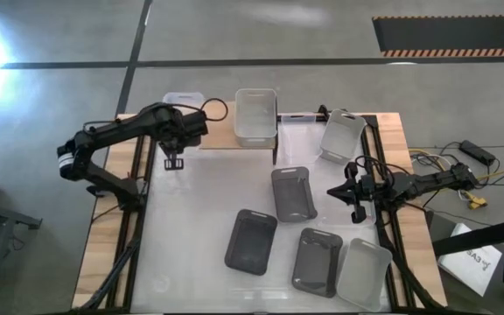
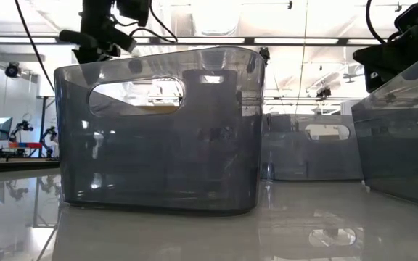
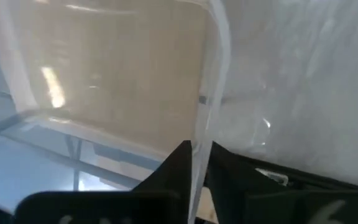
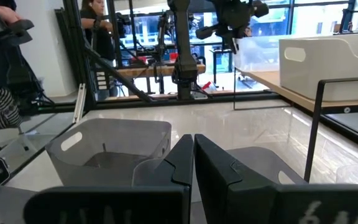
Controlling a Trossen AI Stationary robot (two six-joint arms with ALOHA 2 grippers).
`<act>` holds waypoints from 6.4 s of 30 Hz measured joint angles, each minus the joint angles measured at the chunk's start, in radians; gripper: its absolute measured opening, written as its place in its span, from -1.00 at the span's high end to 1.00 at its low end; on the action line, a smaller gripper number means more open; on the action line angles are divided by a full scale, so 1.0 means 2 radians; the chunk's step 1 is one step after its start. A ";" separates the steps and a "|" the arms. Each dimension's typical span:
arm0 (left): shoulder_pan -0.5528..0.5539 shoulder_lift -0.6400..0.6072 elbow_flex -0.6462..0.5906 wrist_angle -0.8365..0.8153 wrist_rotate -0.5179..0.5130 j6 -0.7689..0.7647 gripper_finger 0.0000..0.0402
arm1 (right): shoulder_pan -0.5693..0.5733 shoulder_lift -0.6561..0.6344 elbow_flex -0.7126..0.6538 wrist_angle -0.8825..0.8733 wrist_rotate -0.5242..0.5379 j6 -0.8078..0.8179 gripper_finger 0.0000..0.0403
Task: Stack baskets on shelf by color
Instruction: Put the left transparent bin on the shelf, then move the black bin to the left of the table, then stack the right gray bin on top of the gray bin on the shelf
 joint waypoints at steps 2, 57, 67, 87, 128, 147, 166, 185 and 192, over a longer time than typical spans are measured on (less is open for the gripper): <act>0.000 -0.006 0.001 0.008 -0.005 -0.006 0.73 | 0.000 0.000 0.000 0.000 0.000 0.000 0.96; -0.094 -0.152 0.042 0.140 0.141 -0.189 0.09 | 0.000 0.000 0.000 0.000 0.000 0.000 0.96; -0.397 -0.108 -0.059 0.412 -0.013 -0.191 0.09 | 0.000 0.000 0.000 0.000 0.000 0.000 0.96; -0.570 0.268 0.014 0.662 -0.040 -0.195 0.09 | 0.000 0.000 0.000 0.000 0.000 0.000 0.96; -0.534 0.272 0.025 0.467 -0.001 -0.432 0.99 | 0.000 0.000 0.000 0.000 0.000 0.000 0.96; -0.535 0.094 -0.099 0.320 -0.074 -0.521 1.00 | 0.000 0.000 0.000 0.000 0.000 0.000 0.96; -0.520 -0.032 -0.299 0.413 -0.066 -0.443 1.00 | 0.000 0.000 0.000 0.000 0.000 0.000 0.96; -0.504 -0.051 -0.295 0.387 -0.036 -0.430 0.47 | 0.000 0.000 0.000 0.000 0.000 0.000 0.96; -0.506 -0.096 -0.247 0.402 -0.035 -0.503 0.26 | 0.000 0.000 0.000 0.000 0.000 0.000 0.96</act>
